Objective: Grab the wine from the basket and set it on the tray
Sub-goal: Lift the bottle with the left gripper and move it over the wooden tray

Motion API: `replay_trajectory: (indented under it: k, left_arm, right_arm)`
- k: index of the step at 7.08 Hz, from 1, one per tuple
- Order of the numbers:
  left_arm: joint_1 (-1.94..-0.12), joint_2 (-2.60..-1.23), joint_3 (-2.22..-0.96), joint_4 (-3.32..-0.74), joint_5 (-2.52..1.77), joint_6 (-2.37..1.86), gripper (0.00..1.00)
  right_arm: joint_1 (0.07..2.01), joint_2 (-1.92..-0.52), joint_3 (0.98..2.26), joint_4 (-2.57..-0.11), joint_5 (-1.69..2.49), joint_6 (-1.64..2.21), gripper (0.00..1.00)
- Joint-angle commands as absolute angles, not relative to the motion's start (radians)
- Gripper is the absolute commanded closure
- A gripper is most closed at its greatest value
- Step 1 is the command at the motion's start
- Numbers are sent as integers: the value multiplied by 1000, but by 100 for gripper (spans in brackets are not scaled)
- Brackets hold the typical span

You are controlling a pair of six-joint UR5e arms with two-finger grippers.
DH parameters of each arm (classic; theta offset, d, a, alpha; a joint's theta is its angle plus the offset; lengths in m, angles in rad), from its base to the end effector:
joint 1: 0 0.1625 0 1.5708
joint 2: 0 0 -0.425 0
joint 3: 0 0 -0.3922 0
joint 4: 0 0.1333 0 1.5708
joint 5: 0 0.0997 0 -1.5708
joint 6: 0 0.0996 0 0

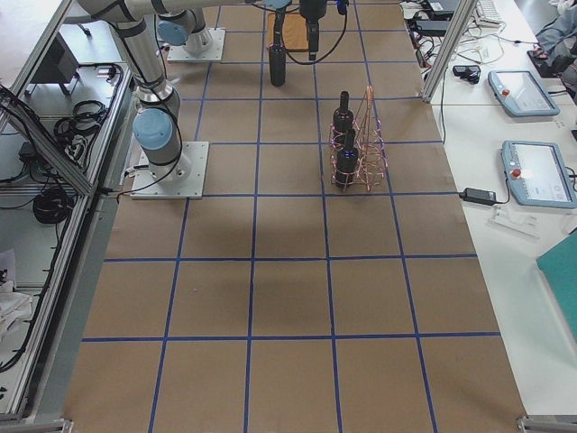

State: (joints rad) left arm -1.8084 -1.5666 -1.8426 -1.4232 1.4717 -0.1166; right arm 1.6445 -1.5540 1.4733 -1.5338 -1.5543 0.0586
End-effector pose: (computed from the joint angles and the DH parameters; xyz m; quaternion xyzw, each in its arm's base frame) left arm -0.2482 -0.4169 0.3735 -0.0573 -0.9953 -0.0677 0.0381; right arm 0.1715 -0.4907 0.5239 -0.0077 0.9997 -0.0213 0.0097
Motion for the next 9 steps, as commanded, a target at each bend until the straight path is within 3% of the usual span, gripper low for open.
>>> replay_trajectory:
  k: [1,4,9]
  left_arm:
    - [-1796,-1568,-1809,-1443,1479,-104,100]
    - [-1618,-1546,-1695,-1584,1557,99,100]
    - [-1185,-1558,-1706,-1592,1624,688,100]
  right_arm:
    - [1643,-1554,1473,-1531,-1552,61,0]
    - [1643,-1554,1473,-1531,-1566,58,0]
    - [1646,-1555,1473,-1532,-1557,60,0]
